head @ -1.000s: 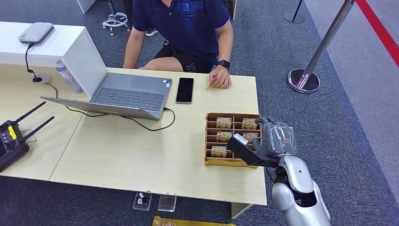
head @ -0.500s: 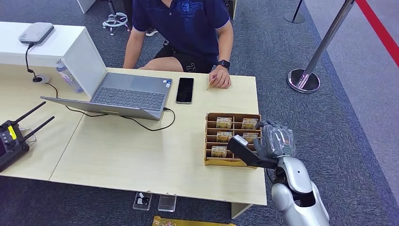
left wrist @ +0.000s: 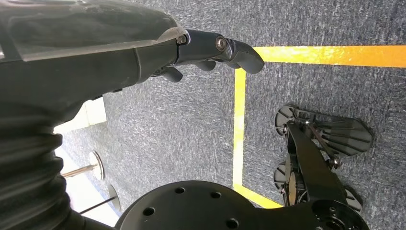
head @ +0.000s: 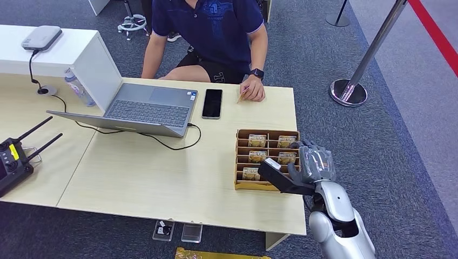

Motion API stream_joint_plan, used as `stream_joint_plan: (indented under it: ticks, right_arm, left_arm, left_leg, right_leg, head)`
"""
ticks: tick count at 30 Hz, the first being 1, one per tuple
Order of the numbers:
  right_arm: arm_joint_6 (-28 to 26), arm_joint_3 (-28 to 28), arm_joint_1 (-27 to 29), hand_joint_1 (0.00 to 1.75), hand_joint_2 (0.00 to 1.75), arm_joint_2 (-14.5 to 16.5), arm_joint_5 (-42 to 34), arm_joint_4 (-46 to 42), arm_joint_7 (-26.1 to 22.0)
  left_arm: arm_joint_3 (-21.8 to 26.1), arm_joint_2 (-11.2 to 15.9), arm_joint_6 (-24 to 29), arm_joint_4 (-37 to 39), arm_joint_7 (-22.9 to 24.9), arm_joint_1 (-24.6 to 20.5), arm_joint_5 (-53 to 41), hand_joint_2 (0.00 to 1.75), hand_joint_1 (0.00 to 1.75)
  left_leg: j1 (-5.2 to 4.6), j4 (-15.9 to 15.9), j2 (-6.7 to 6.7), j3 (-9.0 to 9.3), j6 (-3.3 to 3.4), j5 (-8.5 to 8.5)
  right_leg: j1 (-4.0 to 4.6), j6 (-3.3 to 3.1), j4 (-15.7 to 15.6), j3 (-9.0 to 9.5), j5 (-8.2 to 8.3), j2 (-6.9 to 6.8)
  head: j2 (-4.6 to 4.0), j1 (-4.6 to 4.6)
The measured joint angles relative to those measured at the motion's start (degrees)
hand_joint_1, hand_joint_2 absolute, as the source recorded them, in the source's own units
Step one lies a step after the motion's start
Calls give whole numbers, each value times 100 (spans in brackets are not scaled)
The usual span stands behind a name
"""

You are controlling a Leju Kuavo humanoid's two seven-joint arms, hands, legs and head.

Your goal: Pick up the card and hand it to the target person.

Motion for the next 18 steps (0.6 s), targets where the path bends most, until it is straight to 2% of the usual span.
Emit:
stream_joint_plan:
  ticks: [18]
  right_arm:
    - [41,280,-231,76,175,75,-107,172,-26]
  left_arm:
    - [3,0,-38,0,-18,-1,-84,175,0]
  left_leg:
    - [0,0,0,0,0,0]
  right_leg:
    - [0,0,0,0,0,0]
  head:
    - [0,-2]
